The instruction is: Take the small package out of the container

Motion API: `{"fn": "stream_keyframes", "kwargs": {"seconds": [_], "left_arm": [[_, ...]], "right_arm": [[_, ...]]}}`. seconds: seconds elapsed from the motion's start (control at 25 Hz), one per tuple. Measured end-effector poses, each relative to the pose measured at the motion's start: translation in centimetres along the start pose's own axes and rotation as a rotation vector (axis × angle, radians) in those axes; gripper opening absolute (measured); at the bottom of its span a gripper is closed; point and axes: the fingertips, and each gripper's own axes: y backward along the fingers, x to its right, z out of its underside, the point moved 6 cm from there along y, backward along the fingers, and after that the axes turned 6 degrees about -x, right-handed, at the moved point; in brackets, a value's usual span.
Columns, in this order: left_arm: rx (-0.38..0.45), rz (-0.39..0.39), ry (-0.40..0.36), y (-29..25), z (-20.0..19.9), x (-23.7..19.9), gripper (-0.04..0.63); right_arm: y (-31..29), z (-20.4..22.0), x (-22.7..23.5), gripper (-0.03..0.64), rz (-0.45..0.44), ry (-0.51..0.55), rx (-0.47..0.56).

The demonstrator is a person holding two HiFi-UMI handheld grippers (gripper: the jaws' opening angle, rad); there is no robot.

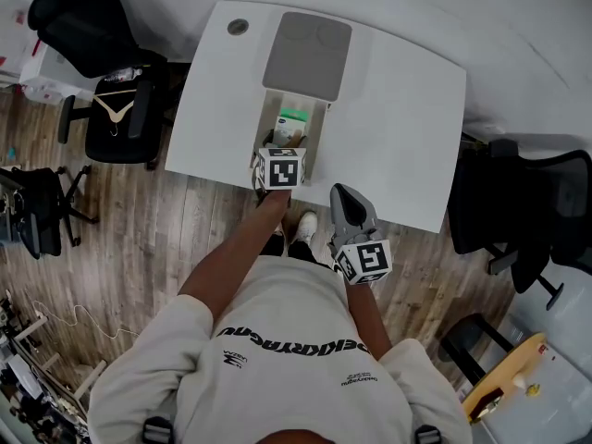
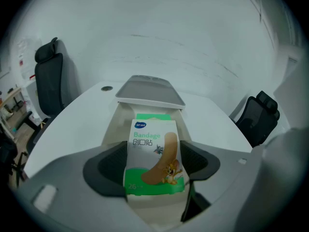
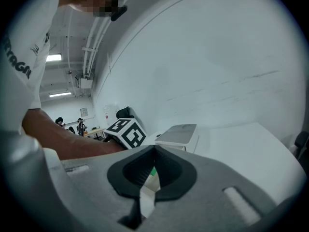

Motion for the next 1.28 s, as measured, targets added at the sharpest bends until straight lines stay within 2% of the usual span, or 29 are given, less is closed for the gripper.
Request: {"fn": "stream_keyframes", "kwargs": {"seconds": [0.28,1.28], "left_arm": [[0.036,0.018,-0.029,1.9,0.1,0.2,0.359],[0.239,0.122,-0.054,11.3,0.0,1.7,0.36]], "right_arm": [[0.6,-0.4,-0.5,0.001,0.012,0.002,0.009],[2.7,-2.8,-2.9,0.002,-0.029,0.071,0.077]]}}
